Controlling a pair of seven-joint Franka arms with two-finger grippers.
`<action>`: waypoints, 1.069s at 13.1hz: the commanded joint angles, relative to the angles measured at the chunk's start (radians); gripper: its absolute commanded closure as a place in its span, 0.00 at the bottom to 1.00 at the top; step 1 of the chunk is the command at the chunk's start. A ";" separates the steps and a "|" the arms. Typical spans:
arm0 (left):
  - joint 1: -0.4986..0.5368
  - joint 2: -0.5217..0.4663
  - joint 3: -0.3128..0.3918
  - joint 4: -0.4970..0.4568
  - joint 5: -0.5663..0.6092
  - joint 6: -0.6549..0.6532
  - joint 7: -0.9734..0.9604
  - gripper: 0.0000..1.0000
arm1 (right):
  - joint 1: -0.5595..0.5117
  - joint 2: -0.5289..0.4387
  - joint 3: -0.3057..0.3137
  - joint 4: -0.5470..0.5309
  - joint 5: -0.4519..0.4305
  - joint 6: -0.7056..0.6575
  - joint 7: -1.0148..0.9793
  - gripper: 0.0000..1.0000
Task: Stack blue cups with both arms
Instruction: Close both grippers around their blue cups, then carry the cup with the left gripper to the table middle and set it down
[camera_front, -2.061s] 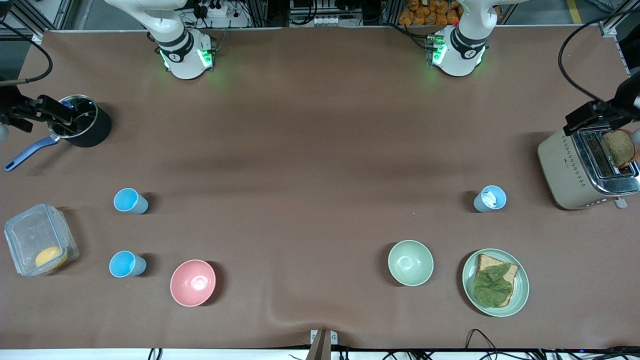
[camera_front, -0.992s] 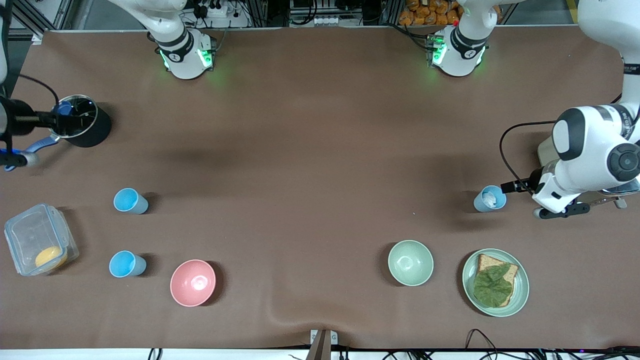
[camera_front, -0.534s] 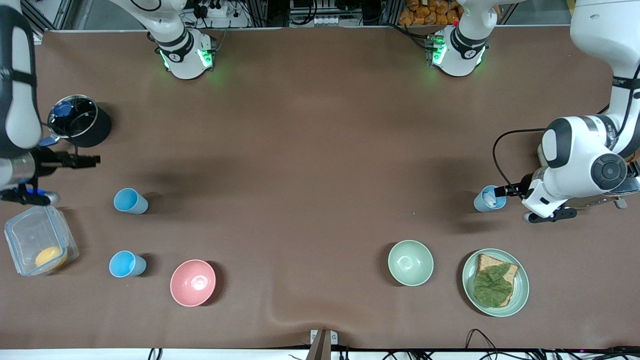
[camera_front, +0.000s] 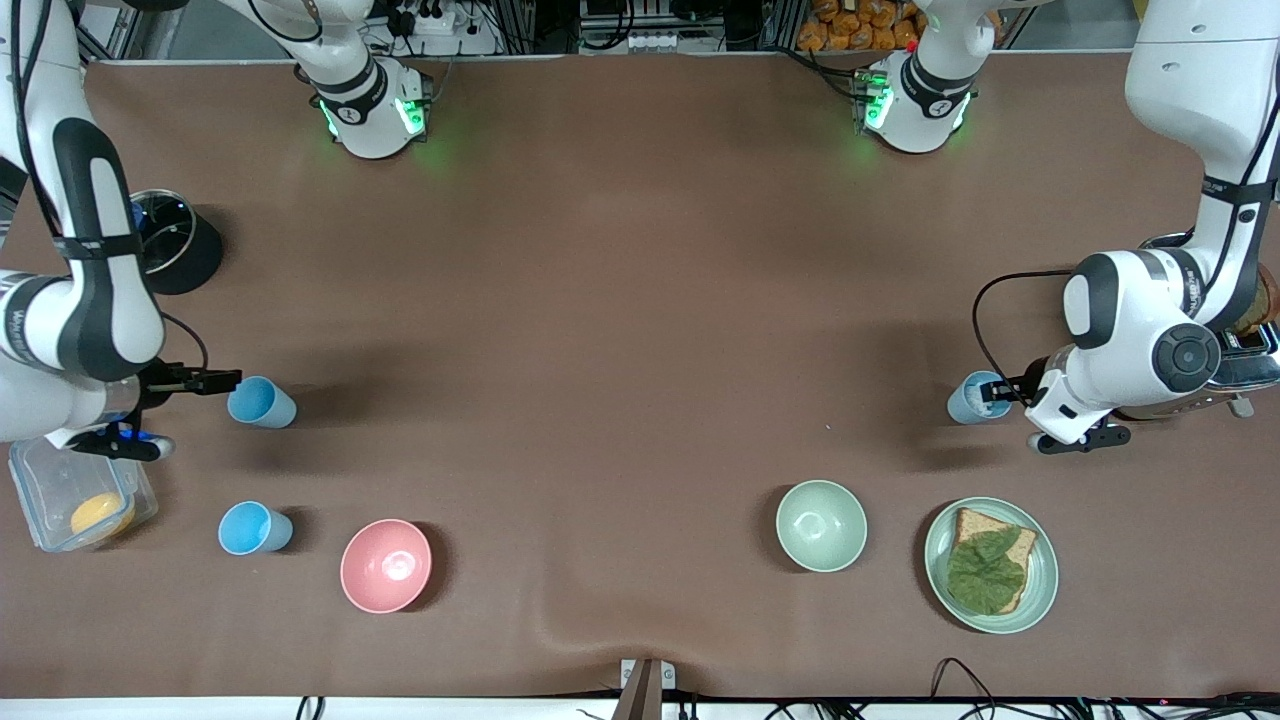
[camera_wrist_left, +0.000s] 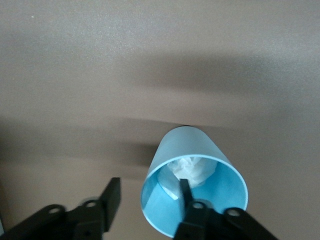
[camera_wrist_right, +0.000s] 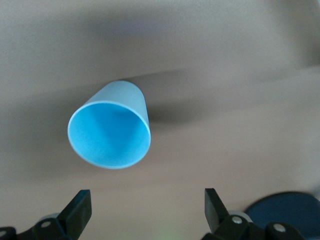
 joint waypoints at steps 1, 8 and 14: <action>-0.010 0.010 -0.008 0.009 0.004 0.013 -0.012 1.00 | -0.014 -0.033 0.014 -0.052 -0.014 0.047 -0.007 0.00; -0.002 -0.064 -0.156 0.023 -0.065 -0.026 -0.119 1.00 | -0.027 -0.002 0.013 -0.095 -0.042 0.216 -0.004 0.00; -0.175 0.002 -0.391 0.171 -0.108 -0.066 -0.756 1.00 | -0.031 0.027 0.014 -0.107 -0.033 0.270 -0.001 0.00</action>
